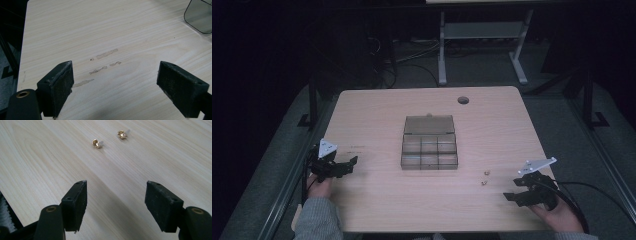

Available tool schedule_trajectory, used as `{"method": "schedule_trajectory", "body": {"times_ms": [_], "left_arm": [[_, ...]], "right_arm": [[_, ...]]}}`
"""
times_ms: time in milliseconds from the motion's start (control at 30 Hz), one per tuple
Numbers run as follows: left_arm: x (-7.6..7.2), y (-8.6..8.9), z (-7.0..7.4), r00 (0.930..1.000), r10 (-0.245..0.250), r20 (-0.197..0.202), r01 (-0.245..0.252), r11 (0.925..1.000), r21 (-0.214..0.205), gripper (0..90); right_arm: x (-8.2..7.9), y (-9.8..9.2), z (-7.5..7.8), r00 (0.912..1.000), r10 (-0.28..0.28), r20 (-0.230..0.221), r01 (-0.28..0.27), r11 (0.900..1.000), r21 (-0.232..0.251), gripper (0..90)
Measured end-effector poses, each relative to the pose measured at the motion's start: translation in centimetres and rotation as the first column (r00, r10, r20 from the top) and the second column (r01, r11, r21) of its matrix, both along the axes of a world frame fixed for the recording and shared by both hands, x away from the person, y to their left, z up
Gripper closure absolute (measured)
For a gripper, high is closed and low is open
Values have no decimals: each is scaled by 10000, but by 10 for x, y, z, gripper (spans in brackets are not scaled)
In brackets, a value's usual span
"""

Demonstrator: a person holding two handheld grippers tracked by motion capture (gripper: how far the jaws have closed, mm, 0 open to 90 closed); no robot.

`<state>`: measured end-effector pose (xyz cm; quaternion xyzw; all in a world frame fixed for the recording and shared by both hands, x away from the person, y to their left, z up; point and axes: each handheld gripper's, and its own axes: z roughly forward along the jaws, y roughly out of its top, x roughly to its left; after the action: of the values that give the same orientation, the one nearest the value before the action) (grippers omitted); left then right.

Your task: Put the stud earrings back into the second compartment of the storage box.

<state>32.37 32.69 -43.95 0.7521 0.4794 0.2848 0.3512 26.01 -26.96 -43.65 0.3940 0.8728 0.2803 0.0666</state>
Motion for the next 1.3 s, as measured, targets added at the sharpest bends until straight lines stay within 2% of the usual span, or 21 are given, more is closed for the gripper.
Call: {"method": "schedule_trajectory", "body": {"times_ms": [133, 400, 633, 700, 833, 1133, 1300], "left_arm": [[0, 0, 0, 10000, 4, 9, -4, 10000, -20, 138], [0, -1, 0, 10000, -62, -28, 62, 10000, 75, 138], [1, 0, 0, 10000, -43, -51, 44, 10000, 66, 138], [1, -1, -1, 10000, 20, 3, -20, 10000, -40, 138], [1, -1, 0, 9999, -89, -51, 90, 9999, 117, 138], [2, -2, -1, 9999, -89, -47, 89, 9999, 111, 138], [2, -2, -1, 10000, -65, -30, 65, 10000, 72, 138]], "right_arm": [[6, 5, 2, 9996, 162, -214, -165, 9998, -150, 359], [19, 17, 11, 9966, 798, -224, -806, 9961, -368, 443], [27, 30, 10, 9920, 1214, -345, -1237, 9894, -755, 501], [30, 33, 10, 9909, 1298, -358, -1323, 9881, -787, 506], [34, 39, 12, 9891, 1442, -314, -1465, 9850, -911, 516], [43, 52, 12, 9846, 1707, -388, -1739, 9791, -1054, 571], [47, 59, 8, 9797, 1953, -449, -1994, 9720, -1243, 604]]}}
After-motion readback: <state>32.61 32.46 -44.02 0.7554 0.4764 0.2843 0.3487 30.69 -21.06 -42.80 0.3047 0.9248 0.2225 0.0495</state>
